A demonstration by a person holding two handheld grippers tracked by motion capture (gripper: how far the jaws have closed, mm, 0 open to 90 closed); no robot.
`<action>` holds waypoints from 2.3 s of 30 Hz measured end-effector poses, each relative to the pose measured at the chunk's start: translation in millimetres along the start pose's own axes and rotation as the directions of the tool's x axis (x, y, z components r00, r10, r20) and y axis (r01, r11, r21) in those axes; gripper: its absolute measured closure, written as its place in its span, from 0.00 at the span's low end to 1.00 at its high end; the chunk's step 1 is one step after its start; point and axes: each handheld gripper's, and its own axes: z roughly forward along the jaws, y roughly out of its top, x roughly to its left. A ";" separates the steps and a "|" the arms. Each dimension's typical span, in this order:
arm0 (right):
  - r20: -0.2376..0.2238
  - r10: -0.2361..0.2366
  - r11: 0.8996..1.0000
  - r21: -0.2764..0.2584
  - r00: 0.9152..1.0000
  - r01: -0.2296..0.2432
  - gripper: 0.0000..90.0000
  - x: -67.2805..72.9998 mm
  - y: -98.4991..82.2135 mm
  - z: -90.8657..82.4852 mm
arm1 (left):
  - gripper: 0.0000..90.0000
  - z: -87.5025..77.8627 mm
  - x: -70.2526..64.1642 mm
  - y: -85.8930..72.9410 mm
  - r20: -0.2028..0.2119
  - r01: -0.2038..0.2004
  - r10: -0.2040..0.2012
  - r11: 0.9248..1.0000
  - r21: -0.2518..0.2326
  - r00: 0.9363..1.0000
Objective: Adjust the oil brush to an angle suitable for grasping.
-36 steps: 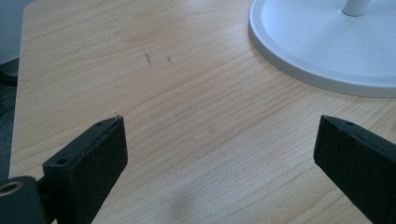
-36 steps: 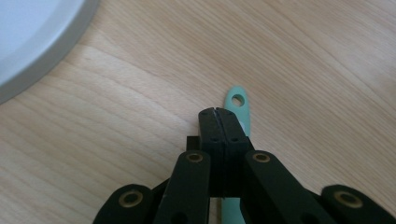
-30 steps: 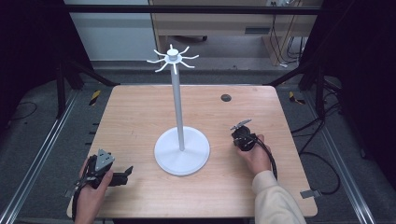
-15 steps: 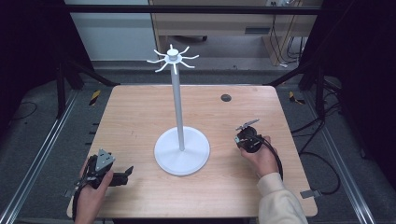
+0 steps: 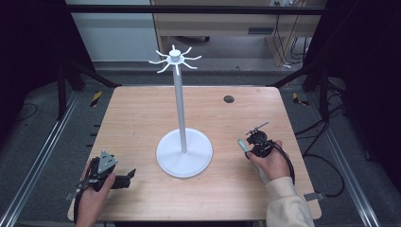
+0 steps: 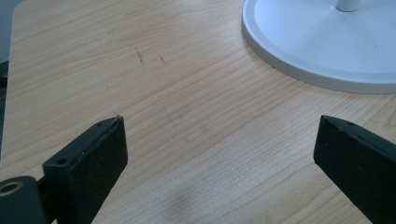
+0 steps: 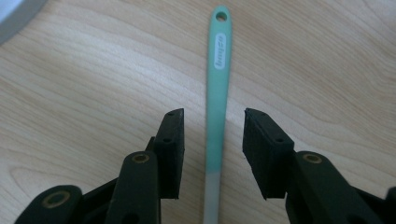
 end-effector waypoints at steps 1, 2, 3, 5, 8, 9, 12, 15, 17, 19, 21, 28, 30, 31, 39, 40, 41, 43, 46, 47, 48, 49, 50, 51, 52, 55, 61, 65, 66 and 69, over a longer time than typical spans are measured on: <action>0.001 0.009 1.000 0.016 1.000 -0.009 0.66 -1.3 -1.6 -0.8 | 0.03 0.1 -0.2 0.0 -0.001 0.000 0.000 1.000 0.000 1.000; 0.001 0.009 1.000 0.016 1.000 -0.009 0.66 -1.3 -1.6 -0.8 | 0.03 0.1 -0.2 0.0 -0.001 0.000 0.000 1.000 0.000 1.000; -0.002 0.008 1.000 0.022 1.000 -0.008 0.66 -2.4 -2.7 -0.6 | 0.03 0.2 -0.2 0.0 0.000 -0.001 0.001 1.000 0.001 1.000; -0.006 0.018 0.998 0.056 1.000 -0.017 0.68 -3.6 -5.7 0.7 | 0.03 0.4 -0.4 0.0 0.002 -0.001 0.001 1.000 0.004 1.000; -0.008 0.013 0.998 0.064 1.000 -0.012 0.70 -3.6 -6.7 1.7 | 0.03 0.7 -0.8 0.0 0.003 -0.004 0.004 1.000 0.004 1.000; -0.011 0.008 0.998 0.066 1.000 -0.007 0.71 -3.8 -6.9 1.7 | 0.03 1.2 -1.2 0.0 0.006 -0.003 0.003 1.000 0.006 1.000; -0.020 0.008 0.997 0.077 1.000 -0.006 0.73 -3.1 -7.5 2.5 | 0.03 1.5 -1.6 0.2 0.006 -0.003 0.003 1.000 0.006 1.000; -0.020 0.003 0.996 0.092 1.000 -0.001 0.74 -2.9 -8.0 4.1 | 0.03 1.7 -1.8 0.1 0.007 -0.007 0.007 1.000 0.009 1.000; -0.026 0.010 0.995 0.102 1.000 -0.008 0.75 -3.5 -8.5 5.0 | 0.03 1.8 -1.9 0.1 0.007 -0.008 0.008 1.000 0.009 1.000; -0.025 0.014 0.994 0.113 1.000 -0.011 0.76 -4.4 -9.4 6.2 | 0.03 1.9 -2.0 0.1 0.008 -0.009 0.009 1.000 0.010 1.000; -0.029 0.025 0.992 0.122 0.999 -0.022 0.78 -6.3 -10.4 6.9 | 0.03 2.1 -2.2 0.2 0.010 -0.010 0.009 1.000 0.010 1.000; -0.037 0.036 0.991 0.132 0.999 -0.031 0.82 -7.5 -11.3 7.9 | 0.03 2.3 -2.5 0.2 0.011 -0.012 0.011 1.000 0.011 1.000; -0.039 0.037 0.991 0.134 0.999 -0.031 0.82 -7.4 -11.3 8.0 | 0.03 2.3 -2.5 0.2 0.012 -0.012 0.011 1.000 0.012 1.000; -0.042 0.036 0.990 0.136 0.998 -0.030 0.83 -7.5 -11.4 8.6 | 0.03 2.2 -2.4 0.2 0.012 -0.011 0.011 1.000 0.012 1.000; -0.045 0.041 0.989 0.146 0.998 -0.034 0.87 -7.5 -11.7 10.5 | 0.03 2.3 -2.6 0.3 0.012 -0.012 0.012 1.000 0.012 1.000; -0.045 0.040 0.989 0.147 0.998 -0.033 0.88 -7.5 -11.7 10.6 | 0.03 2.3 -2.5 0.3 0.013 -0.012 0.012 1.000 0.012 1.000; -0.047 0.038 0.989 0.147 0.998 -0.030 0.88 -7.8 -11.7 11.0 | 0.03 2.3 -2.5 0.3 0.013 -0.012 0.012 1.000 0.012 1.000; -0.046 0.038 0.988 0.148 0.998 -0.030 0.89 -7.8 -11.9 11.4 | 0.03 2.2 -2.5 0.3 0.013 -0.012 0.012 1.000 0.012 1.000; -0.045 0.037 0.988 0.148 0.998 -0.030 0.91 -7.8 -11.8 11.4 | 0.03 2.3 -2.6 0.2 0.012 -0.012 0.012 1.000 0.012 1.000; -0.044 0.038 0.988 0.148 0.998 -0.031 0.91 -7.8 -11.6 11.3 | 0.03 2.3 -2.6 0.2 0.012 -0.012 0.012 1.000 0.012 1.000; -0.045 0.038 0.989 0.148 0.998 -0.031 0.91 -8.3 -11.6 11.5 | 0.03 2.3 -2.7 0.3 0.012 -0.012 0.012 1.000 0.012 1.000; -0.045 0.038 0.989 0.148 0.998 -0.031 0.91 -8.3 -11.6 11.5 | 0.03 2.2 -2.5 0.3 0.013 -0.013 0.013 1.000 0.014 1.000; -0.047 0.039 0.989 0.147 0.998 -0.032 0.91 -8.6 -11.7 11.5 | 0.03 2.4 -2.5 0.3 0.011 -0.012 0.012 1.000 0.012 1.000; -0.045 0.037 0.989 0.145 0.998 -0.031 0.92 -9.0 -11.8 11.3 | 0.03 2.3 -2.4 0.3 0.012 -0.012 0.012 1.000 0.012 1.000; -0.041 0.036 0.989 0.143 0.998 -0.030 0.92 -9.1 -11.8 10.9 | 0.03 2.2 -2.4 0.3 0.012 -0.012 0.012 1.000 0.012 1.000; -0.043 0.044 0.992 0.120 0.998 -0.039 0.92 -10.3 -10.1 4.2 | 0.03 2.2 -2.3 0.2 0.012 -0.012 0.012 1.000 0.012 1.000; -0.038 0.049 0.997 0.067 0.998 -0.047 0.92 -12.3 -8.2 -4.1 | 0.03 2.2 -2.1 0.2 0.011 -0.011 0.011 1.000 0.011 1.000; -0.033 0.051 0.999 0.023 0.998 -0.050 0.92 -11.8 -5.2 -11.1 | 0.03 2.0 -1.7 0.0 0.010 -0.009 0.009 1.000 0.010 1.000; -0.037 0.048 0.999 0.009 0.998 -0.048 0.92 -11.9 -4.4 -12.7 | 0.03 1.9 -1.7 -0.1 0.010 -0.009 0.009 1.000 0.011 1.000; -0.037 0.040 0.997 -0.064 0.999 -0.042 0.92 -9.9 1.1 -23.4 | 0.03 1.2 -1.7 -0.2 0.008 -0.008 0.008 1.000 0.010 1.000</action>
